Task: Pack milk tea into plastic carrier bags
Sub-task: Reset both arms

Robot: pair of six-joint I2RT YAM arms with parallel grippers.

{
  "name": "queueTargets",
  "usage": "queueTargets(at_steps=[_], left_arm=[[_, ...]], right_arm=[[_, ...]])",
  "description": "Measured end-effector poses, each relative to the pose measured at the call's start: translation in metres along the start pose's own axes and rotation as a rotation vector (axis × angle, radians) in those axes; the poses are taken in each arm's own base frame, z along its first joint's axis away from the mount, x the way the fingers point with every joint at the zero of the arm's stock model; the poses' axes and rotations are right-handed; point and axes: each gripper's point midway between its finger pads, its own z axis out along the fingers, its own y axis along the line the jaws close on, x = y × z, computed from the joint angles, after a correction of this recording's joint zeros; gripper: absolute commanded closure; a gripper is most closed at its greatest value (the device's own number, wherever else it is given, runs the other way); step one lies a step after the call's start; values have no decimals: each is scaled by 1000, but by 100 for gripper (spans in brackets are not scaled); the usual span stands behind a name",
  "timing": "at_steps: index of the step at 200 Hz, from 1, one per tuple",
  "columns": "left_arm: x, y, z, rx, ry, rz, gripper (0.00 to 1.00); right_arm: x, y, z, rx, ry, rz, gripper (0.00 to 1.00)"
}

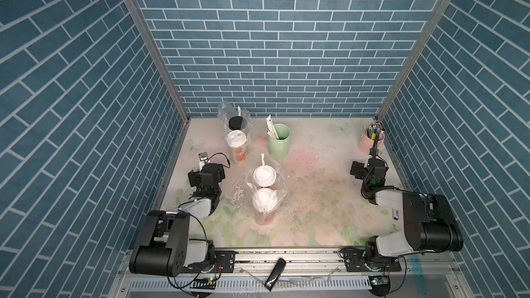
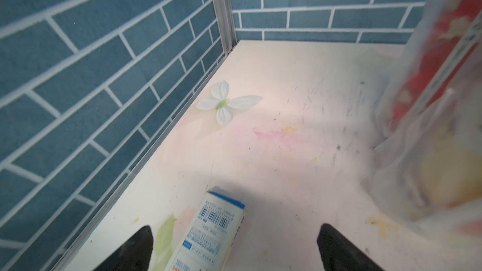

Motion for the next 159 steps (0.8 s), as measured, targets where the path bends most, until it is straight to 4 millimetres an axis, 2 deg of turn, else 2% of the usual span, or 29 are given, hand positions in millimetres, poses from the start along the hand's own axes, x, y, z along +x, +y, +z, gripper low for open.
queueTargets(at_steps=[17,40,56,76,106,159], left_arm=[[-4,-6,2,31,-67,-4,1],[24,-15,7,81,-47,47,1],[33,-18,9,99,-33,65,1],[22,-23,12,112,-53,63,1],[-8,-33,21,132,-101,44,1],[-5,-33,21,137,-87,53,0]], right_arm=[[0,1,1,-13,-33,7,1],[8,2,1,-23,-39,5,1],[6,1,2,-27,-49,9,1],[1,0,2,-31,-68,15,1],[-2,1,2,-35,-83,18,1],[-4,2,2,-39,-88,19,1]])
